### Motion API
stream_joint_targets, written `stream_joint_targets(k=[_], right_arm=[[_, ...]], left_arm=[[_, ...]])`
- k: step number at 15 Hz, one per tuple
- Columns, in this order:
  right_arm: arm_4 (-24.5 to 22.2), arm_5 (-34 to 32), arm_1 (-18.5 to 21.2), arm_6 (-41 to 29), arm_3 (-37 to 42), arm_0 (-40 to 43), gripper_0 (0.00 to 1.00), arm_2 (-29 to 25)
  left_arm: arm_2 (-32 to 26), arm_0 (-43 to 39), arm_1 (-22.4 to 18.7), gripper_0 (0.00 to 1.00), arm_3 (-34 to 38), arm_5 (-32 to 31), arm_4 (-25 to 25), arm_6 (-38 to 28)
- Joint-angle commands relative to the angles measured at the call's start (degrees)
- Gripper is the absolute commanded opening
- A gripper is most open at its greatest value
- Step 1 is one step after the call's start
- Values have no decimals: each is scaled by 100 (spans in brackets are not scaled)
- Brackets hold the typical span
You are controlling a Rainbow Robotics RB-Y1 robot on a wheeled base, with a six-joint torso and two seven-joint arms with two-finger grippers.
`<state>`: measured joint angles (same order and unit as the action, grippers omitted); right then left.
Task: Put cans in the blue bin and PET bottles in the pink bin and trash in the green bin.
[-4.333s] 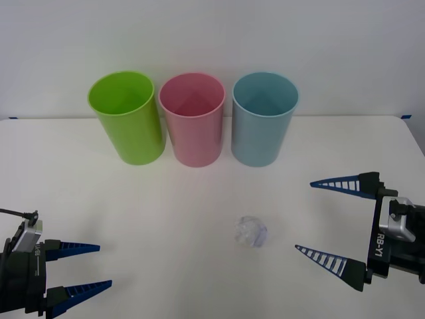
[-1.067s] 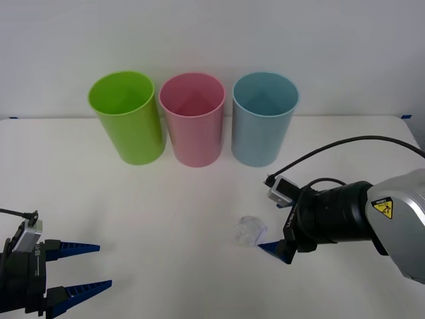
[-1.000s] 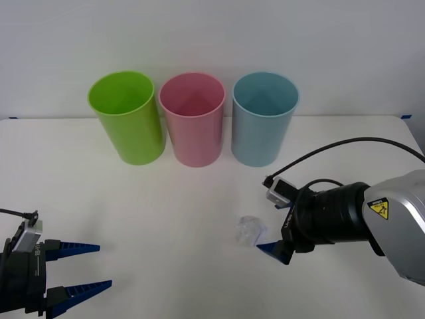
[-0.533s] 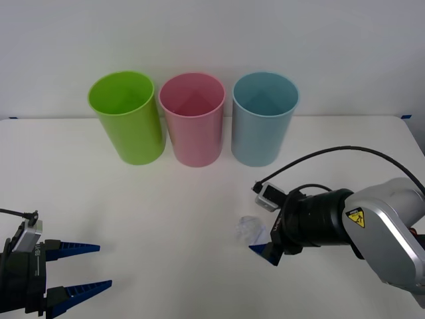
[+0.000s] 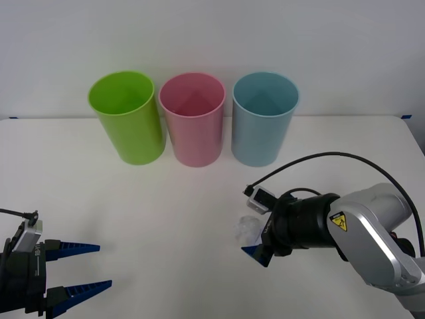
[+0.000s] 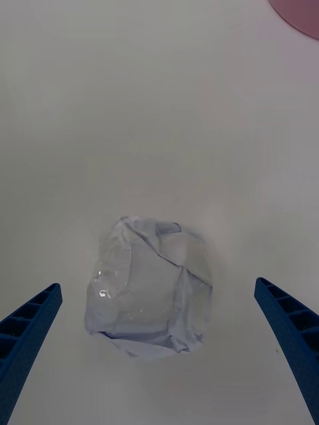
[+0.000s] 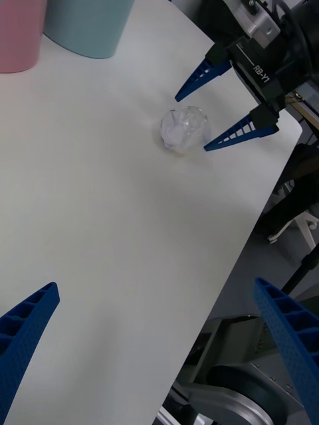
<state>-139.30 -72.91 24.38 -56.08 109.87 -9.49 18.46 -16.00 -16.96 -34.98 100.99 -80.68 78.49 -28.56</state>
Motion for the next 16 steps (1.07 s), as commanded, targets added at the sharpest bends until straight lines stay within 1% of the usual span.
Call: stream_joint_targets(k=[1, 9, 16], right_arm=[[-62, 154, -4, -8, -133, 0, 100, 105], [-334, 418, -267, -8, -528, -105, 100, 289], [-414, 497, -250, 10, -581, -123, 100, 351]], left_arm=[[0, 0, 0, 100, 0, 0, 0, 0], [0, 0, 0, 100, 0, 0, 0, 0], [0, 0, 0, 100, 0, 0, 0, 0]])
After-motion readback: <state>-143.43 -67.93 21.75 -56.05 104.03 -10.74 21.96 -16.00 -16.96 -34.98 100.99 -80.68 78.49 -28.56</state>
